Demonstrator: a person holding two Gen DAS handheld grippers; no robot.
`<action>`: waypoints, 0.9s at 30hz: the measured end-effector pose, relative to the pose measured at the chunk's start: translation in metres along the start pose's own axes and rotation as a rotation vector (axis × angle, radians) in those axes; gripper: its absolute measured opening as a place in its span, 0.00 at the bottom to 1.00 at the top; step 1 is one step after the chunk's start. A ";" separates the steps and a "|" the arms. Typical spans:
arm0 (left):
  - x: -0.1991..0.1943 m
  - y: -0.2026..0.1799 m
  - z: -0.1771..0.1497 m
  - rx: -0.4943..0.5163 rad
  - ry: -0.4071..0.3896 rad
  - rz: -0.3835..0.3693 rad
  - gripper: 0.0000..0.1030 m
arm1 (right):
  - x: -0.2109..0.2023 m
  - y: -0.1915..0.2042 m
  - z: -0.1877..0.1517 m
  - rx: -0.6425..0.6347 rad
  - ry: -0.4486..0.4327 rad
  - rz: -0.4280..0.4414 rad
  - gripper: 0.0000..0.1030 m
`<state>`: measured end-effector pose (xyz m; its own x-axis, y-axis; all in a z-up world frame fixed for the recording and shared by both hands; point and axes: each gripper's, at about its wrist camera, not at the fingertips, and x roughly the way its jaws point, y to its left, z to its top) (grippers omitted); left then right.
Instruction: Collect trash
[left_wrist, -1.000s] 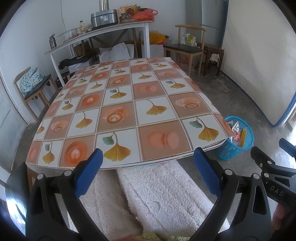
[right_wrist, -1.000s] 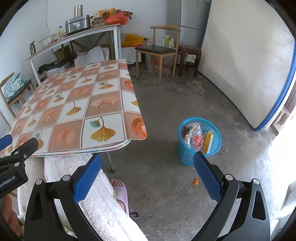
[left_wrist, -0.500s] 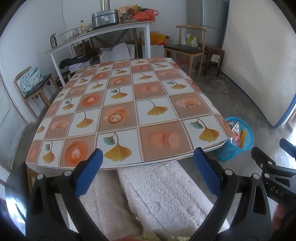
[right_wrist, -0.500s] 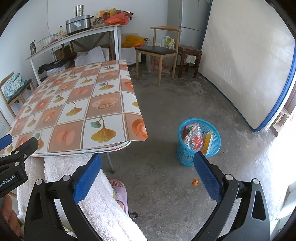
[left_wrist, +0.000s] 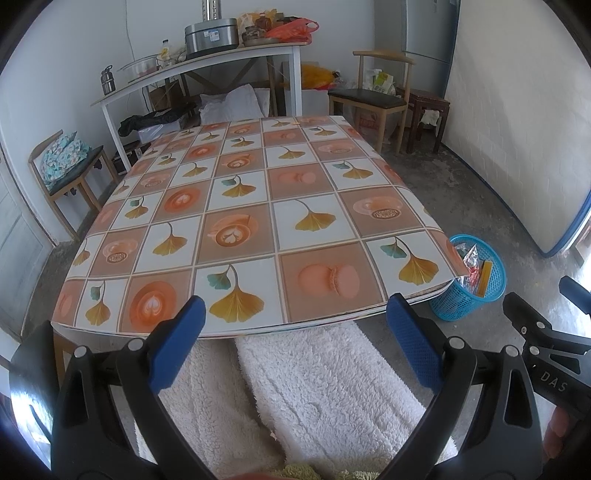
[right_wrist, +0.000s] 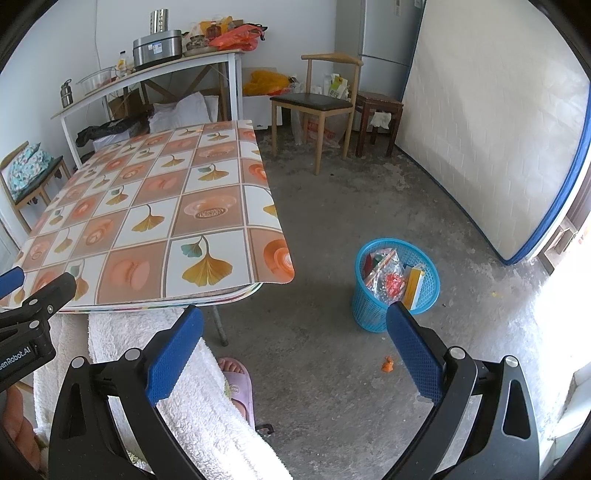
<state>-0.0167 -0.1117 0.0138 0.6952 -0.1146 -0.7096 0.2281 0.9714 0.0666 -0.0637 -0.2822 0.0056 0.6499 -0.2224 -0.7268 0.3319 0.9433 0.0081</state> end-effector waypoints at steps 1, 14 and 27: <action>0.000 0.000 0.000 0.000 0.000 0.000 0.92 | -0.001 0.000 0.000 0.001 0.001 0.001 0.94; 0.003 0.002 -0.004 -0.006 0.011 -0.001 0.92 | 0.000 0.001 0.001 -0.002 0.001 0.001 0.94; 0.003 0.004 -0.002 -0.007 0.011 -0.002 0.92 | 0.000 0.002 0.001 -0.003 0.000 -0.001 0.94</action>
<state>-0.0147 -0.1078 0.0103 0.6870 -0.1147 -0.7175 0.2251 0.9725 0.0601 -0.0630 -0.2808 0.0063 0.6498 -0.2232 -0.7266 0.3304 0.9438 0.0056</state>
